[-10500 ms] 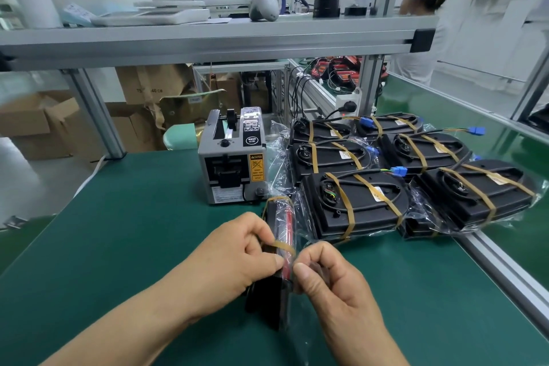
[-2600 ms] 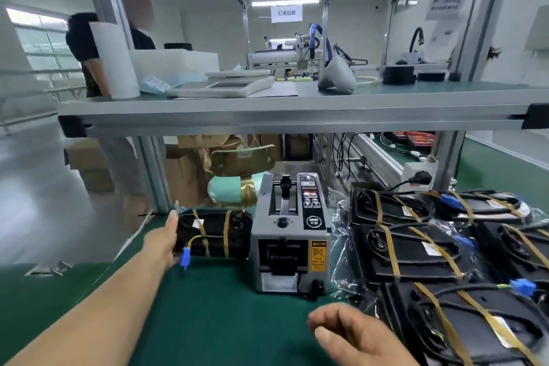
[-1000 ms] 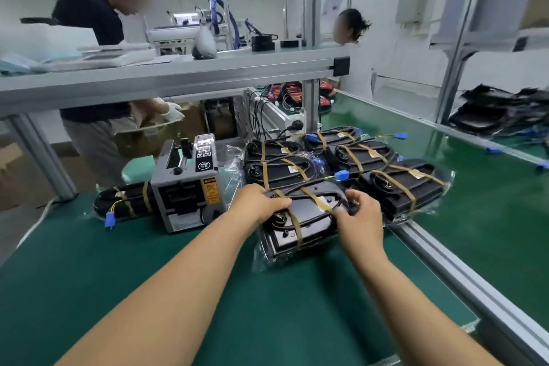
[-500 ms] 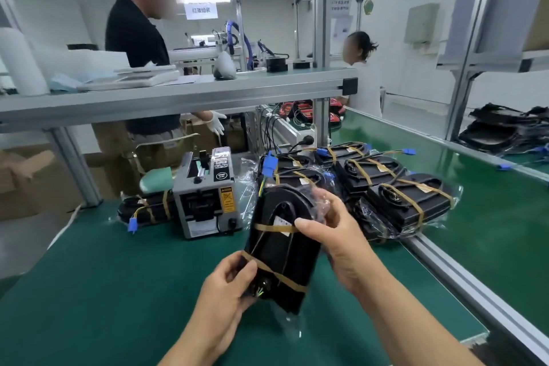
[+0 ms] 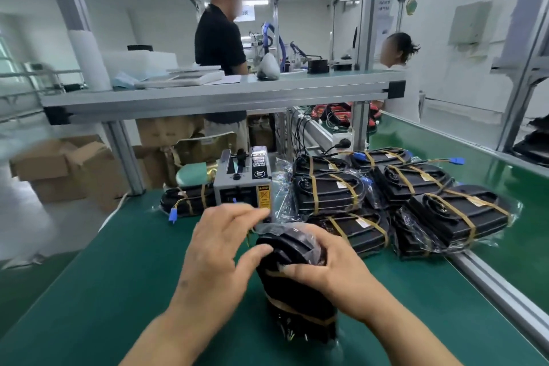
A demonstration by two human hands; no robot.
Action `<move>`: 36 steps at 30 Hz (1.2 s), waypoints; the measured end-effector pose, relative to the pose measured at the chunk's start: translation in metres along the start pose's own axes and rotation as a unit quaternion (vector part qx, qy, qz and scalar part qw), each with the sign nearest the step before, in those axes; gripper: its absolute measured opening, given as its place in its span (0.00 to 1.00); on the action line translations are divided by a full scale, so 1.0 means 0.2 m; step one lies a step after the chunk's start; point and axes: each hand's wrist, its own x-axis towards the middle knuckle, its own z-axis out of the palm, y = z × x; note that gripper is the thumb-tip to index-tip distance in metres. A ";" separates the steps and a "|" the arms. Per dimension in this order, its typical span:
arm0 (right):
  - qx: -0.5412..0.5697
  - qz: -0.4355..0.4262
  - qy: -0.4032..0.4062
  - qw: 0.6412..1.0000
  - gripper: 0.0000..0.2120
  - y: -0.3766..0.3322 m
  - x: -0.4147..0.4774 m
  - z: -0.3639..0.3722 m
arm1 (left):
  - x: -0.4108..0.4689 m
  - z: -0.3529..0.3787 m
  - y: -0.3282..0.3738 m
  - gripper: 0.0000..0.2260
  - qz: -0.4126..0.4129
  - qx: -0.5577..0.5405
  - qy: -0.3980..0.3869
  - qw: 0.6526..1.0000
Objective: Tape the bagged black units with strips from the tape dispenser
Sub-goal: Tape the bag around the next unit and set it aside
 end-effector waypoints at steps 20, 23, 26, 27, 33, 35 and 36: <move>-0.026 0.015 -0.012 0.999 0.27 0.04 0.03 -0.04 | 0.26 0.06 -0.25 0.06 -0.091 -0.163 -0.046 0.981; -0.019 0.025 0.091 0.995 0.29 0.09 0.06 0.00 | 0.27 0.18 -0.42 0.06 -0.383 -0.233 0.072 0.891; -0.014 0.016 0.158 0.987 0.29 0.13 0.13 0.02 | 0.27 0.34 -0.56 0.08 -0.572 -0.336 0.063 0.745; -0.011 0.015 0.168 0.986 0.29 0.14 0.15 0.02 | 0.28 0.38 -0.59 0.08 -0.611 -0.364 0.064 0.700; -0.031 0.021 0.200 0.979 0.27 0.18 0.22 0.05 | 0.38 0.51 -0.68 0.12 -0.696 -0.396 0.067 0.595; -0.031 0.025 0.205 0.978 0.28 0.18 0.23 0.05 | 0.42 0.53 -0.69 0.13 -0.712 -0.404 0.066 0.570; -0.032 0.025 0.206 0.978 0.28 0.19 0.23 0.04 | 0.43 0.54 -0.69 0.12 -0.718 -0.409 0.068 0.559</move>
